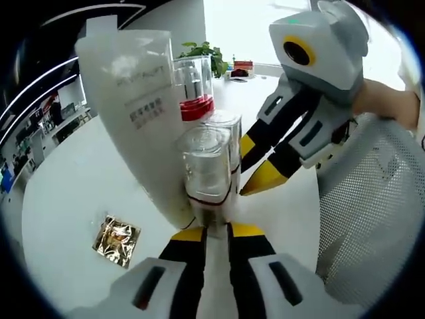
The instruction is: Arrange the skincare products in the storage area until every visible bottle or jar stands upright without overlapping.
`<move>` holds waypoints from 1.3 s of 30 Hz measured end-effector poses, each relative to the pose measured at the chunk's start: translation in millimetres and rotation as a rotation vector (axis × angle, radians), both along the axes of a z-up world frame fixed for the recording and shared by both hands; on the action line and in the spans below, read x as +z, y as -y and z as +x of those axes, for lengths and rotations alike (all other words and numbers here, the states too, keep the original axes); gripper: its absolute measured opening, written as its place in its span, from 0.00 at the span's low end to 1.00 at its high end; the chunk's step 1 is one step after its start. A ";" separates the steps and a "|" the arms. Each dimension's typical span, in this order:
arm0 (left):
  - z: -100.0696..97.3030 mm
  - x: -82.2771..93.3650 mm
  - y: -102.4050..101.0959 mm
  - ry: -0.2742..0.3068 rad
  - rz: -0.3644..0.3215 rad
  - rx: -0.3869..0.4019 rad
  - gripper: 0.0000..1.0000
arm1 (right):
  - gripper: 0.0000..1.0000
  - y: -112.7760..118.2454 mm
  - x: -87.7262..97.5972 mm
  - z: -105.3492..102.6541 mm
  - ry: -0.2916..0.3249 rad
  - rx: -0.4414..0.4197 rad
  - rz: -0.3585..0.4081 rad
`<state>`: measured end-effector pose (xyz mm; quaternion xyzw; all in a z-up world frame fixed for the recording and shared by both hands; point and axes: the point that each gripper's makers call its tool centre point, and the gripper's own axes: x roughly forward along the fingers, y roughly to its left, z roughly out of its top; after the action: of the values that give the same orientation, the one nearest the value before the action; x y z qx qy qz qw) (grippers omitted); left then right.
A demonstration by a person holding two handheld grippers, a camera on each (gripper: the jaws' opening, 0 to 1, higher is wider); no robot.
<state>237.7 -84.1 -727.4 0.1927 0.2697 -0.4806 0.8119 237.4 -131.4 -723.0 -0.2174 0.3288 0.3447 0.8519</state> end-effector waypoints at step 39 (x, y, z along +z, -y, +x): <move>-7.7 57.2 -78.3 0.003 -0.130 0.303 0.38 | 0.60 -2.7 51.3 -19.3 0.063 -0.040 0.116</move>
<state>230.0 -5.8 -670.2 0.0978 0.2629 -0.3688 0.8862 218.1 -128.7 -671.7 -0.1719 0.2855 0.3392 0.8797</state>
